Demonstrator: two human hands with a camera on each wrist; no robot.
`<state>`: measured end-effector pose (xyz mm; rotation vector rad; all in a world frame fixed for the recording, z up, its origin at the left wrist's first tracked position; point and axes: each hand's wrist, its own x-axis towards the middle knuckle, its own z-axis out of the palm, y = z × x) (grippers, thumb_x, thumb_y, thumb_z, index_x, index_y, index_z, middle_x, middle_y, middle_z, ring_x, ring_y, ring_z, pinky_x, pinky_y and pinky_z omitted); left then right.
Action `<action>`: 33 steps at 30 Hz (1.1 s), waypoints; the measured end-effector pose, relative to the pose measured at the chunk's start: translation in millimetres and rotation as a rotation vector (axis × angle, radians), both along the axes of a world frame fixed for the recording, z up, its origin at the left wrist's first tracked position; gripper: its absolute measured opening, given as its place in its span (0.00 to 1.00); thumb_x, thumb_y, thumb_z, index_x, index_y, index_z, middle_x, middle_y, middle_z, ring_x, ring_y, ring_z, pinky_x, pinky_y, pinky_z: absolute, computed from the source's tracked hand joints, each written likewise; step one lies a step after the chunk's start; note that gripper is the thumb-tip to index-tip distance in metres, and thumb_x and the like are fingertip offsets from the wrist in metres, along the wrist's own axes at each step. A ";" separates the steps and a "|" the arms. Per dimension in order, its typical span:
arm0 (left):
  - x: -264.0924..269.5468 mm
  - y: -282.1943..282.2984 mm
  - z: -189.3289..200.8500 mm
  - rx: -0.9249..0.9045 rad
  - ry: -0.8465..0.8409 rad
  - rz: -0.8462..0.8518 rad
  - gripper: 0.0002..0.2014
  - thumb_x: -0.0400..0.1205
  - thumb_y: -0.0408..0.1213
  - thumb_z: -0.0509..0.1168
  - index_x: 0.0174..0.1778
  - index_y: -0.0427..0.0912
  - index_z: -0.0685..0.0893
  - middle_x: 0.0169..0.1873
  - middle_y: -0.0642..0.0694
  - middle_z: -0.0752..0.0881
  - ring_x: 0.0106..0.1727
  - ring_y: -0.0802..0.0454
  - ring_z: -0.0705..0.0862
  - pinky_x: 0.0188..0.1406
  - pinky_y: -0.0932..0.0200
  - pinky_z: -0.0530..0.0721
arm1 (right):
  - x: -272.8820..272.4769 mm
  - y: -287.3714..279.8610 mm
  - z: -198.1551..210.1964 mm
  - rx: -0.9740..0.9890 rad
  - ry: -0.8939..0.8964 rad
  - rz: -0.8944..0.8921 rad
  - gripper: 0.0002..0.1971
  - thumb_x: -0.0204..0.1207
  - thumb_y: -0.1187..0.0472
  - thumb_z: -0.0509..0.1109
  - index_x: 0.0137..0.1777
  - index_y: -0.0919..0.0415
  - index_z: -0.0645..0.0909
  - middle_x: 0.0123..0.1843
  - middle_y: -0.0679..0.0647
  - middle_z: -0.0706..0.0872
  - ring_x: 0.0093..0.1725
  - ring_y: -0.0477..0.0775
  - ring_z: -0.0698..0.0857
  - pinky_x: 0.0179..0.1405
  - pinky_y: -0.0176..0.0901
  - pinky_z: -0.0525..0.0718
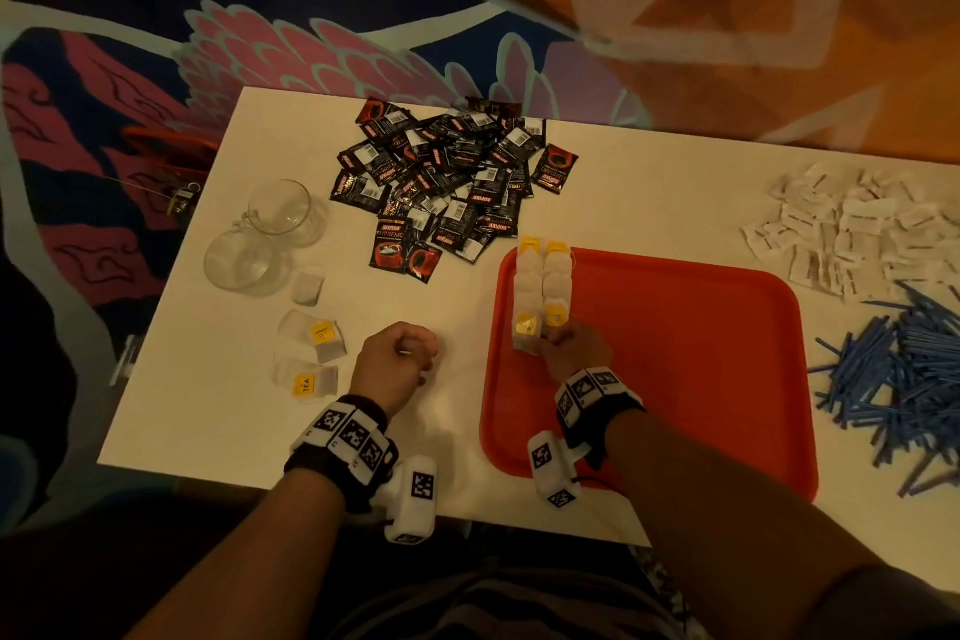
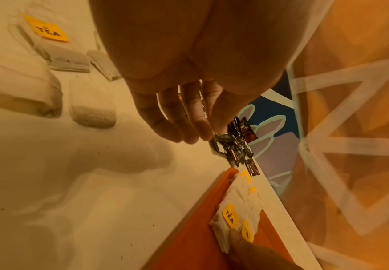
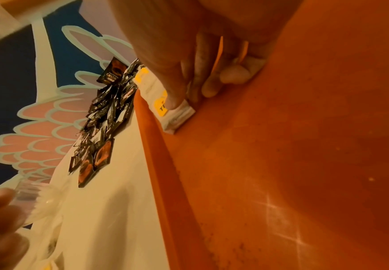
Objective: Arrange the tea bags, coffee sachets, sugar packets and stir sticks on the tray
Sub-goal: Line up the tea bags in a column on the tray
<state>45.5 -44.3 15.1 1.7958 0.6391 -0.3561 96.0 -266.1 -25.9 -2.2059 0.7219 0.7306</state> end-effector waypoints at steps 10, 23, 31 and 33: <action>-9.1 34.3 -18.1 0.330 0.075 -0.054 0.05 0.81 0.36 0.69 0.39 0.47 0.87 0.38 0.47 0.89 0.43 0.42 0.88 0.47 0.45 0.88 | -5.1 -9.6 2.9 0.074 -0.070 -0.017 0.07 0.75 0.56 0.76 0.52 0.48 0.88 0.58 0.48 0.87 0.47 0.45 0.80 0.41 0.35 0.80; -0.1 107.1 -35.8 0.668 0.469 -0.204 0.42 0.74 0.51 0.76 0.80 0.50 0.62 0.72 0.35 0.64 0.71 0.28 0.71 0.70 0.38 0.74 | -1.4 24.6 25.8 0.098 -0.149 0.350 0.02 0.76 0.63 0.75 0.47 0.56 0.85 0.45 0.49 0.85 0.45 0.49 0.82 0.39 0.37 0.78; 28.6 113.2 -44.1 0.667 0.291 -0.183 0.46 0.76 0.42 0.73 0.83 0.65 0.52 0.84 0.43 0.42 0.72 0.29 0.71 0.66 0.38 0.80 | -1.5 37.3 31.9 0.050 -0.148 0.509 0.03 0.77 0.62 0.74 0.48 0.54 0.86 0.45 0.48 0.84 0.44 0.47 0.80 0.41 0.36 0.77; 36.3 120.0 -45.9 0.660 0.305 -0.288 0.46 0.77 0.42 0.71 0.83 0.71 0.49 0.86 0.49 0.38 0.73 0.29 0.71 0.69 0.38 0.78 | -1.6 41.5 32.1 0.037 -0.165 0.524 0.04 0.76 0.63 0.75 0.47 0.54 0.86 0.45 0.48 0.84 0.45 0.46 0.80 0.37 0.31 0.74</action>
